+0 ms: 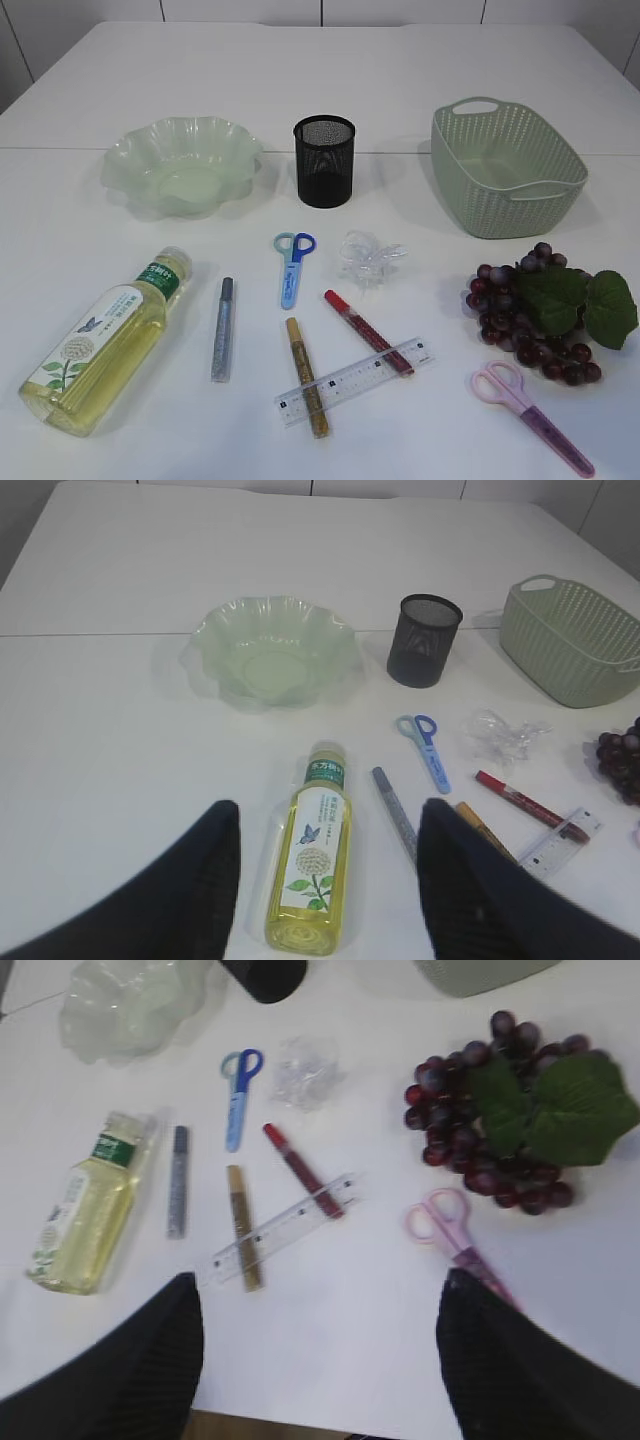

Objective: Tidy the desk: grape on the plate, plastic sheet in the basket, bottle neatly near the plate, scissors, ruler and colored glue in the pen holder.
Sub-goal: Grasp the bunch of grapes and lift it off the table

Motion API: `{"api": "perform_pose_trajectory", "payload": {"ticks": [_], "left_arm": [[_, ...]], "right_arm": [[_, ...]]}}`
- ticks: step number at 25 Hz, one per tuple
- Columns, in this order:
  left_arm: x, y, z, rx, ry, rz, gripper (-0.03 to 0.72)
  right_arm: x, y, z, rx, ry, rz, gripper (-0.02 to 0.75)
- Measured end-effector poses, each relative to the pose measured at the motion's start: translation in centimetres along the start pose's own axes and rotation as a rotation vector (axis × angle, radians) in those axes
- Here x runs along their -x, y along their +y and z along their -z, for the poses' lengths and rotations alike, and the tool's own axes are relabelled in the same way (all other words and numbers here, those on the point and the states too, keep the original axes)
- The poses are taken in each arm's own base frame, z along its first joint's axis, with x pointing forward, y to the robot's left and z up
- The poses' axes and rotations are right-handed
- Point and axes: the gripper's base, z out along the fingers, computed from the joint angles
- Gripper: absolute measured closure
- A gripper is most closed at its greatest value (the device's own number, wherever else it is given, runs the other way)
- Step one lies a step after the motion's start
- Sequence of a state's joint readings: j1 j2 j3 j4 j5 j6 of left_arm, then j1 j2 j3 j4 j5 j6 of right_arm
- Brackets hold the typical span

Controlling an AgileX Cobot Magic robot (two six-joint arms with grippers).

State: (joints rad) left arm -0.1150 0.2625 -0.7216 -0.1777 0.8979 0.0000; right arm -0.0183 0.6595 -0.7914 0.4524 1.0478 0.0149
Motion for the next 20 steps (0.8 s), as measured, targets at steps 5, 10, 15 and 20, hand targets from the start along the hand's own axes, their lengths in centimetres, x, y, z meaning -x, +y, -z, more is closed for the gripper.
{"api": "perform_pose_trajectory", "payload": {"ticks": [5,10,15,20], "left_arm": [[0.0,0.0,0.0,-0.005,0.000,0.004,0.273],[0.0,-0.2,0.0,-0.021,0.000,0.017,0.273],[0.0,-0.4,0.0,-0.045,-0.002,0.035,0.273],[0.1,-0.6,0.0,-0.061,-0.004,0.049,0.273]], "right_arm": [[1.1,0.1,-2.3,0.068,0.093,-0.095,0.172],[2.2,0.1,-4.0,0.117,0.105,-0.092,0.174],[3.7,0.1,-6.5,0.157,0.162,-0.032,0.207],[5.6,0.4,-9.3,0.093,0.262,0.058,0.213]]}}
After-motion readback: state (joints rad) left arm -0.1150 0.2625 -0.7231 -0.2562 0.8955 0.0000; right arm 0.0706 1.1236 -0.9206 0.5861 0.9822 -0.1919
